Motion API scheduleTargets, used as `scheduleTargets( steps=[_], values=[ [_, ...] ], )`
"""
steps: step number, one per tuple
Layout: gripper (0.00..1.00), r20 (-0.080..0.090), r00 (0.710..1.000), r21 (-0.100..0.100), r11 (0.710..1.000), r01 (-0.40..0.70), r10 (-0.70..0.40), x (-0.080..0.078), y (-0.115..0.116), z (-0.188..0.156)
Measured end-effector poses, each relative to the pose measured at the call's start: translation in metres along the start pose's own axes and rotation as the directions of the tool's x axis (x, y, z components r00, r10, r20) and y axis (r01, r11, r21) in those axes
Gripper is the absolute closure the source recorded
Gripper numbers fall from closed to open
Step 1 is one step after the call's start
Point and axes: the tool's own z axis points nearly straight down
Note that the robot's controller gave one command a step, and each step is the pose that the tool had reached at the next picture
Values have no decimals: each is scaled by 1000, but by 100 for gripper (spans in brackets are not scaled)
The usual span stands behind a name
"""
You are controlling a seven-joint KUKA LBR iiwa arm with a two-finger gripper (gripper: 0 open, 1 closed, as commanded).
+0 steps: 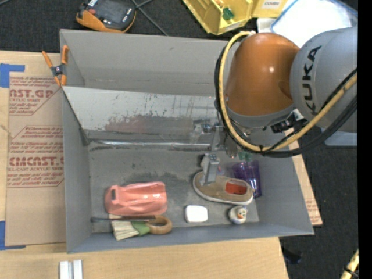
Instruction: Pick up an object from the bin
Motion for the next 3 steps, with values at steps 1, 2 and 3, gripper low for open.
scheduleTargets(
  steps=[1,2,3],
  values=[
    [0,8,1000,-1,1000,-1,1,-2,0,-5],
    [0,9,980,2,980,200,-200,6,16,70],
    [0,13,994,-3,994,-106,106,39,4,122]
  ],
)
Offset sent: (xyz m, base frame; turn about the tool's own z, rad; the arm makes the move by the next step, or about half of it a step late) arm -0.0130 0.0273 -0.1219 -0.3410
